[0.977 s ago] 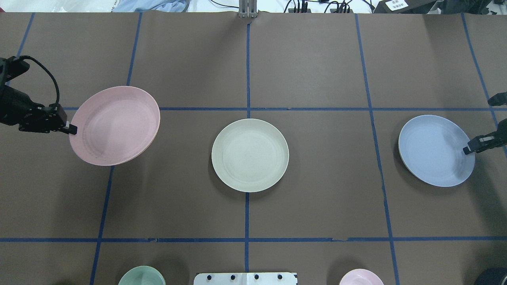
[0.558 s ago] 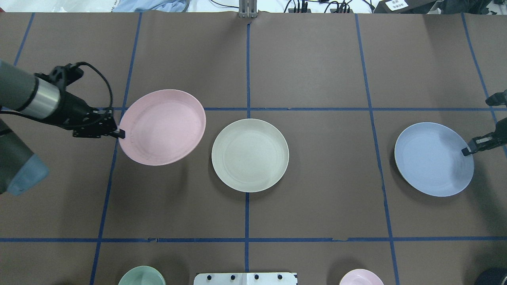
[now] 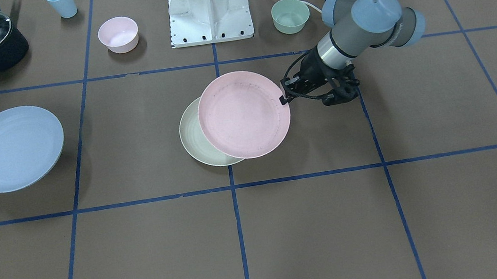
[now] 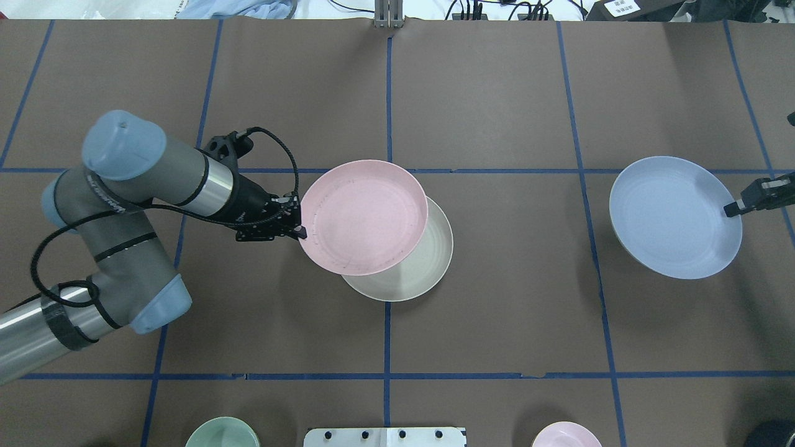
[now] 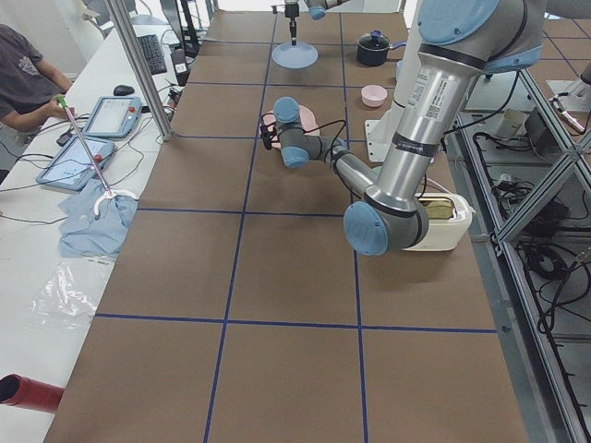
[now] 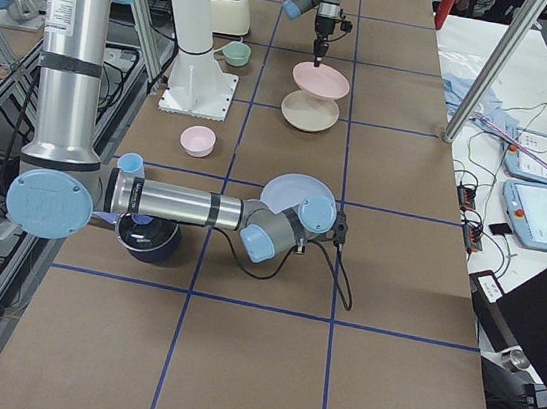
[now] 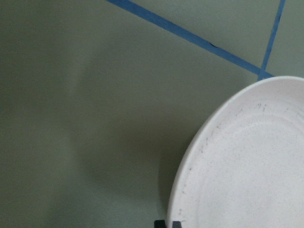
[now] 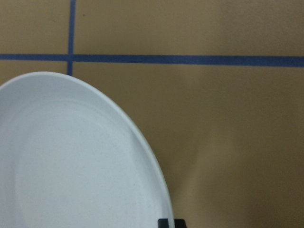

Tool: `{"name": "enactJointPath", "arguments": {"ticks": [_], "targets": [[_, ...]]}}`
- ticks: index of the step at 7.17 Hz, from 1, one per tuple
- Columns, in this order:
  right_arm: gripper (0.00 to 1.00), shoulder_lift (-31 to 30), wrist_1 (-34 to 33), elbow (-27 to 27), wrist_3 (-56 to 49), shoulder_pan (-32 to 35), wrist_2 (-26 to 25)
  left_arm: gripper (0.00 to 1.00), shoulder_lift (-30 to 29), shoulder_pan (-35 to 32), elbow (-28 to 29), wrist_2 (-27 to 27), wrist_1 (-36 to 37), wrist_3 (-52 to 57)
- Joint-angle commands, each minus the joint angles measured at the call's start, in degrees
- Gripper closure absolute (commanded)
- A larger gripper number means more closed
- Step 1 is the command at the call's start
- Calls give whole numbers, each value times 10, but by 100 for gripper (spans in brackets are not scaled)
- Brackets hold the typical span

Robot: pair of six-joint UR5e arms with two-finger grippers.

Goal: Stack three plates with pink and blue
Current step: 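Carry the pink plate onto the cream plate while the right gripper grasps the blue plate, then release the pink plate while the right gripper lifts the blue plate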

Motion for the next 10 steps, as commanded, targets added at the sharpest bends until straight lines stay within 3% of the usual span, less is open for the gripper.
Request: {"name": "enactJointPath", "arguments": {"ticks": [1, 4, 5, 6, 8, 10], "targets": [[100, 13, 0, 39, 80, 4, 14, 100, -22, 36, 20, 43, -1, -15], [100, 26, 0, 59, 117, 4, 19, 100, -26, 51, 24, 51, -1, -16], [100, 28, 0, 63, 127, 4, 19, 74, -29, 51, 28, 50, -4, -14], [100, 47, 0, 64, 151, 2, 19, 1, -29, 51, 27, 51, -3, -9], [100, 98, -1, 65, 223, -33, 16, 0, -14, 23, 3, 44, 1, -7], [100, 149, -1, 76, 309, -110, -50, 0, 25, -33, -27, 11, 2, 36]]}}
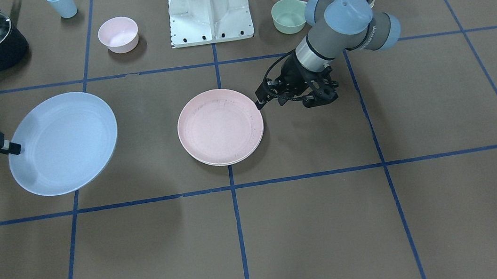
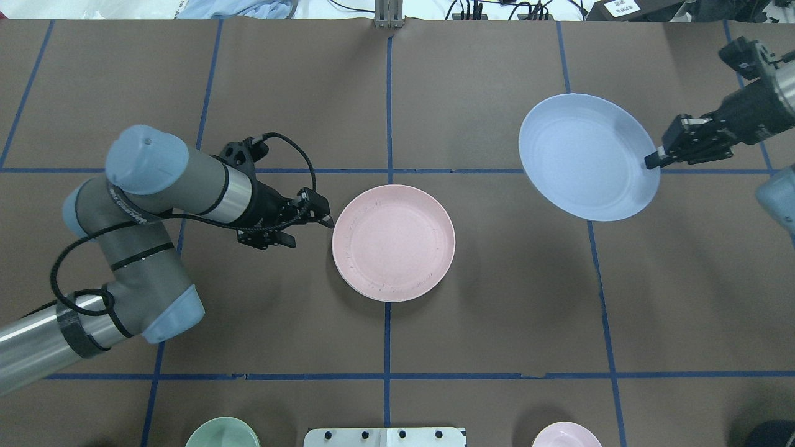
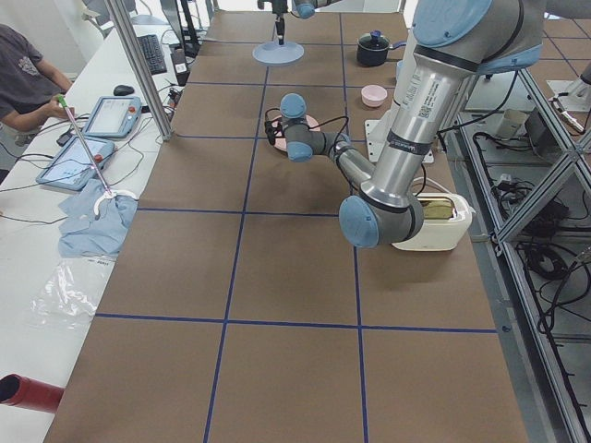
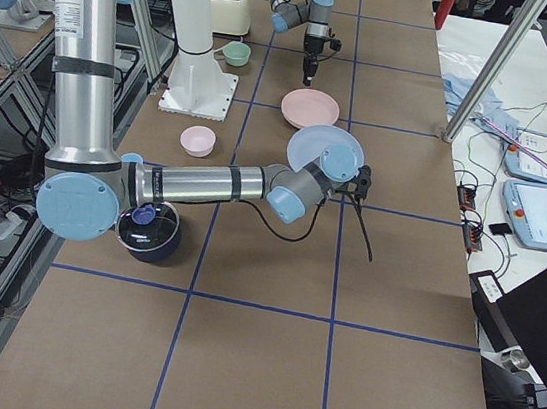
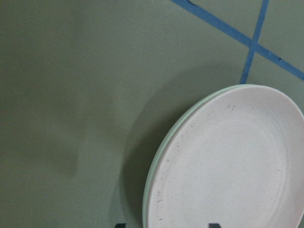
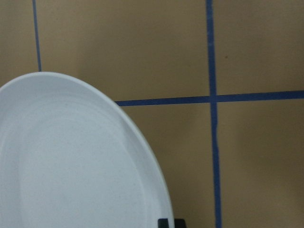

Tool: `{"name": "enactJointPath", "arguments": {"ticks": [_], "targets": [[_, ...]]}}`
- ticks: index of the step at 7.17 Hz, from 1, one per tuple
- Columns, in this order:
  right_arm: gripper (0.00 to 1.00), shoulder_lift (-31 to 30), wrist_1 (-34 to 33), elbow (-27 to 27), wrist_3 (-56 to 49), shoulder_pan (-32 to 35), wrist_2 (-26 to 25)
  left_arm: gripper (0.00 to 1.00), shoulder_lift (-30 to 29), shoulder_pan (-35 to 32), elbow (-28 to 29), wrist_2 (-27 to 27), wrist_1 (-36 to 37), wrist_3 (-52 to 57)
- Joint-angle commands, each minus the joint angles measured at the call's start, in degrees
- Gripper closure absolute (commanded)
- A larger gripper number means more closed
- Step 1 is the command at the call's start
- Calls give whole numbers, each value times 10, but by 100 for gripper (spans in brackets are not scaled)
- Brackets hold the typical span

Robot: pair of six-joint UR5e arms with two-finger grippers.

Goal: Stack three plates with pink and blue
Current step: 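Release the pink plate while the right gripper lifts the blue plate, then carry the blue plate with the right gripper onto the pink plate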

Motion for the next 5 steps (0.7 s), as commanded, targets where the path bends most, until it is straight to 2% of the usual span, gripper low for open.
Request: {"name": "enactJointPath", "arguments": {"ticks": [1, 4, 5], "targets": [[100, 56, 0, 8, 82, -98, -101, 0, 47, -68, -29, -36, 1, 103], [100, 127, -7, 2, 185, -244, -256, 0, 117, -116, -39, -40, 1, 203], [100, 130, -8, -1, 186, -271, -280, 0, 138, -132, -41, -43, 1, 232]]}}
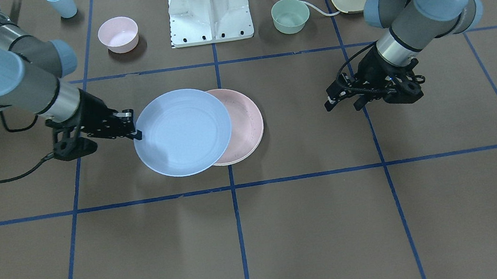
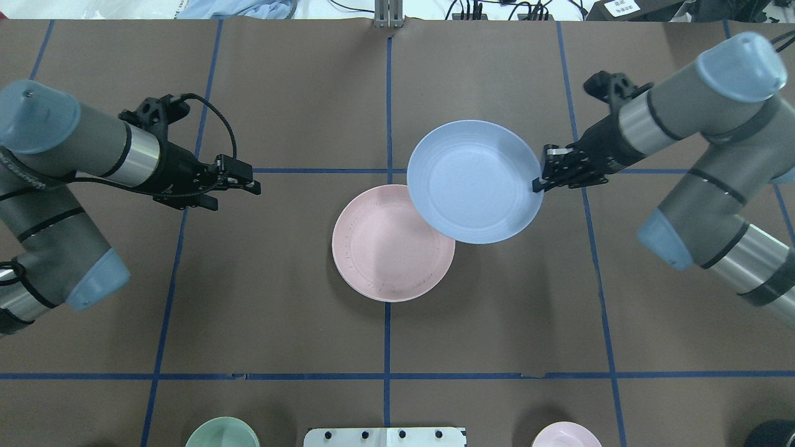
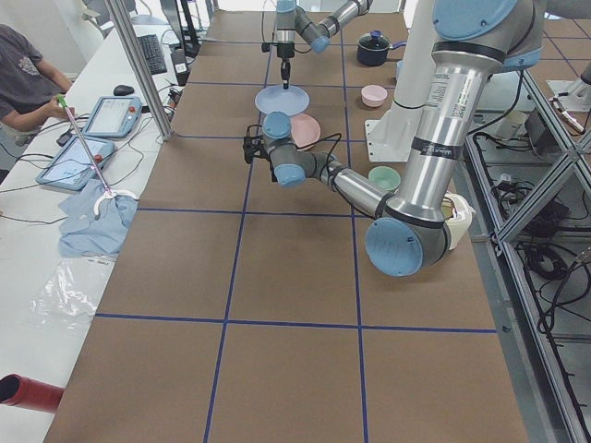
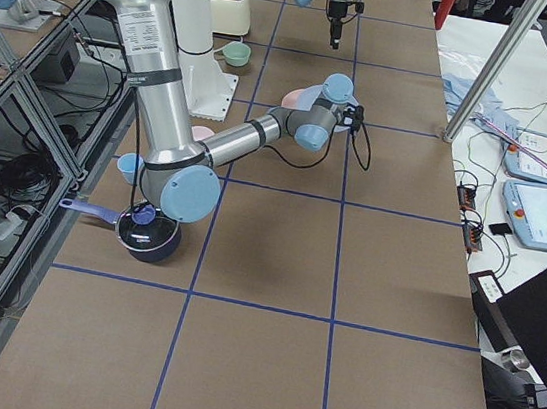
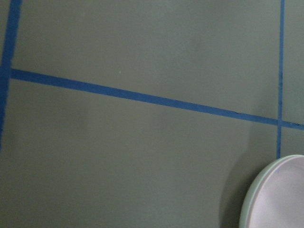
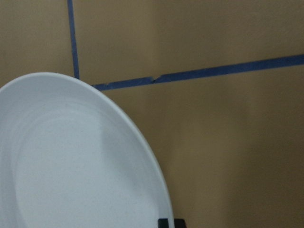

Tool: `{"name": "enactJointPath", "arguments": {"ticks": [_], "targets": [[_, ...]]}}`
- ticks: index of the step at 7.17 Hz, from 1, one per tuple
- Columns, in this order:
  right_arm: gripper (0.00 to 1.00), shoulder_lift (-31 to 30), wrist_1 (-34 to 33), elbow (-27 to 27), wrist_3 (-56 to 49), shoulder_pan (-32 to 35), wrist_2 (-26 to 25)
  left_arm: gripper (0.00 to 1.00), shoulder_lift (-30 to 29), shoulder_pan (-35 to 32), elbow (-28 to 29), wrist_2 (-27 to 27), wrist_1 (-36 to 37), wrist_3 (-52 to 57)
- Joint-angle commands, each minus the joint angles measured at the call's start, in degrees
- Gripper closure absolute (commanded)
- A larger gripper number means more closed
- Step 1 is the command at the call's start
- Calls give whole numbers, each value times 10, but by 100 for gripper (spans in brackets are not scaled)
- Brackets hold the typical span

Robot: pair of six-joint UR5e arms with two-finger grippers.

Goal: Stack three plates with pink and blue
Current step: 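Carry the blue plate with the right gripper onto the pink plate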

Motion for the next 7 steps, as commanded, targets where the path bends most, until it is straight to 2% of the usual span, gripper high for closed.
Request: {"name": "enactJointPath", "arguments": {"ticks": [1, 7], "targets": [[100, 14, -2, -8, 14, -60, -55, 0, 46, -37, -11, -20, 0, 67], [100, 38, -19, -19, 14, -73, -66, 0, 56, -47, -12, -28, 0, 82]]}}
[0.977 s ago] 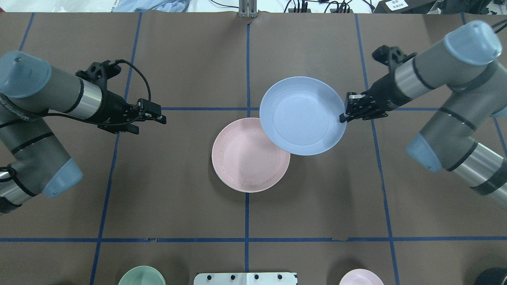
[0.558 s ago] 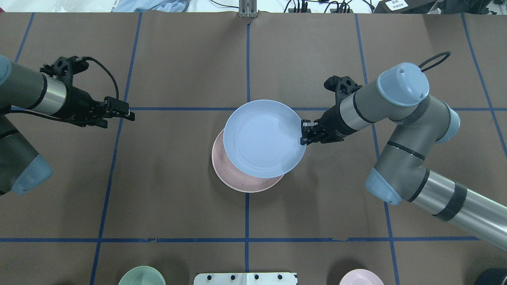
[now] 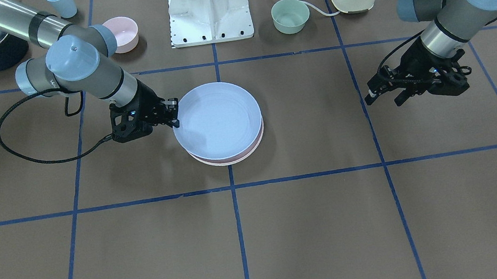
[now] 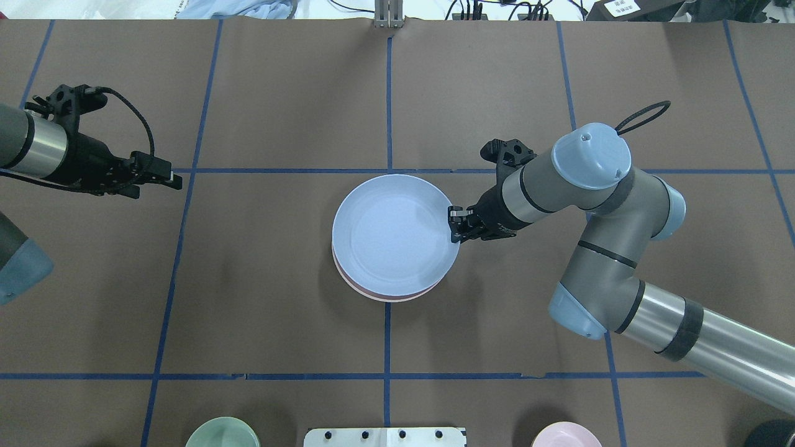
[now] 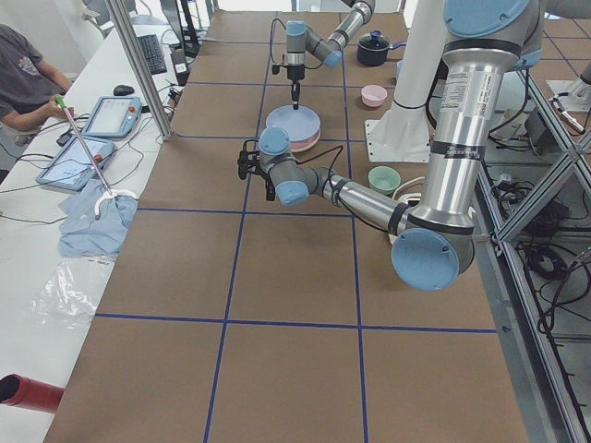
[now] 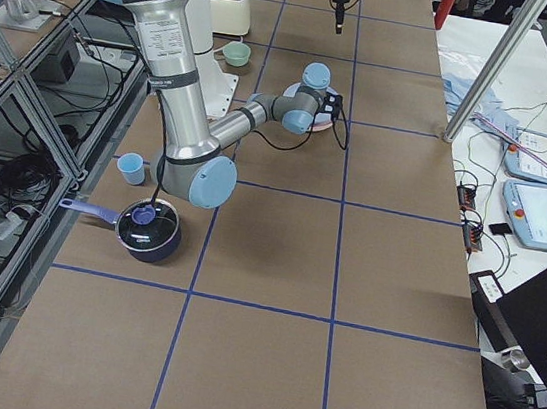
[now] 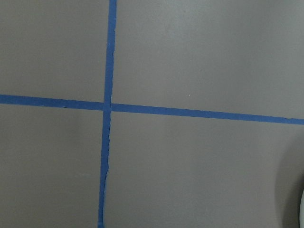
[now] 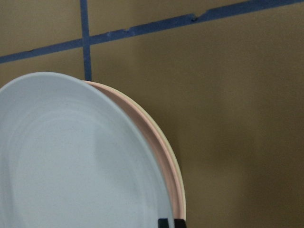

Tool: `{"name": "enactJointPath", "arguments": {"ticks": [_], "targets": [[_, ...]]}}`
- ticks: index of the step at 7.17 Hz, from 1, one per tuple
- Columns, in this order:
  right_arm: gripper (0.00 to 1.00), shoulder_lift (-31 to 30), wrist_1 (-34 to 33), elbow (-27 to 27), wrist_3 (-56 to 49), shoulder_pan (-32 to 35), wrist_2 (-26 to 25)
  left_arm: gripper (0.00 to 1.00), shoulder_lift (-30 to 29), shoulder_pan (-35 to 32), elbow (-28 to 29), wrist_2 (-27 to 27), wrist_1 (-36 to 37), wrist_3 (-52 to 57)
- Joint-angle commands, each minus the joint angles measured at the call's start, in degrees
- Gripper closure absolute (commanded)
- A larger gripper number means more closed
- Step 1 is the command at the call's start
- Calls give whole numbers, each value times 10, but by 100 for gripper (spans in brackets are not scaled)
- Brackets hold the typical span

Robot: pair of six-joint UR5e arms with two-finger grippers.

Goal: Stack three plates with pink and blue
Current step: 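Carry the blue plate with the right gripper onto the pink plate, then open the right gripper and release the blue plate on the stack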

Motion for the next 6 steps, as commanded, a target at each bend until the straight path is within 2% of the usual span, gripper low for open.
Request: {"name": "enactJointPath", "arguments": {"ticks": [1, 2, 3, 6], "targets": [[100, 13, -9, 0, 0, 0, 0, 0, 1, 0, 3, 0, 0, 0], [100, 13, -9, 1, -1, 0, 0, 0, 1, 1, 5, 1, 0, 0], [1, 12, -11, -1, 0, 0, -1, 0, 1, 2, 8, 1, 0, 0], [0, 2, -10, 4, -2, 24, 5, 0, 2, 4, 11, 2, -1, 0]]}}
